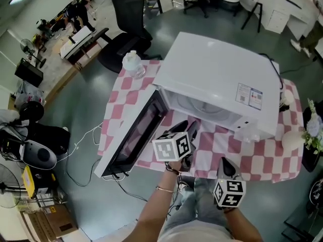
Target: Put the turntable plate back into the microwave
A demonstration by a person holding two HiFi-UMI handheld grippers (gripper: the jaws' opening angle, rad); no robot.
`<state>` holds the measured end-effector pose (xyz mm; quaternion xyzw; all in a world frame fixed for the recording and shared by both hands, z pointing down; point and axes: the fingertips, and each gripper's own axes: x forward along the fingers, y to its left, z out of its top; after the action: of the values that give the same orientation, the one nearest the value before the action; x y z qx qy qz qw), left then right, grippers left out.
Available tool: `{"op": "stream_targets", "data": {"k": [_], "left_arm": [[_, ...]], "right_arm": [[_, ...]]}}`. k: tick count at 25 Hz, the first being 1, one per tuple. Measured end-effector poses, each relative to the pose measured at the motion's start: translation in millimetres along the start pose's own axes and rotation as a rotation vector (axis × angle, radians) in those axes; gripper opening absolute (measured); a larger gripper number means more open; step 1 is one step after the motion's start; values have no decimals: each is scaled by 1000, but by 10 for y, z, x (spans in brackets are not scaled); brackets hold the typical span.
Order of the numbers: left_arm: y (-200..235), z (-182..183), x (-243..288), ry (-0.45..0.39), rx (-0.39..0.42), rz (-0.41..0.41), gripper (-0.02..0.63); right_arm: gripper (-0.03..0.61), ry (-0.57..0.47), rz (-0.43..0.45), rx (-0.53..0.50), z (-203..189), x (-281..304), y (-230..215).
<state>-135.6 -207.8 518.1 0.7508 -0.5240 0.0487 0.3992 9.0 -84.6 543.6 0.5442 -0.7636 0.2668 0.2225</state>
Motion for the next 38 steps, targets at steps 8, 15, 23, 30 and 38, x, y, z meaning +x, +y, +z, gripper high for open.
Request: {"op": "stream_targets", "data": {"k": [8, 15, 23, 30, 38], "left_arm": [[-81, 20, -330, -35, 108, 47, 153], [-179, 163, -647, -106, 180, 103, 78], [-339, 352, -1019, -202, 226, 98, -2], [-419, 519, -1282, -282, 286, 112, -2], [-361, 577, -1306, -288, 293, 142, -2]], "right_arm": [[9, -44, 30, -56, 296, -49, 150], [9, -103, 49, -80, 655, -116, 217], [9, -191, 80, -101, 1081, -275, 277], [9, -285, 84, -112, 1461, -412, 236], [9, -311, 90, -109, 1622, -373, 244]]}}
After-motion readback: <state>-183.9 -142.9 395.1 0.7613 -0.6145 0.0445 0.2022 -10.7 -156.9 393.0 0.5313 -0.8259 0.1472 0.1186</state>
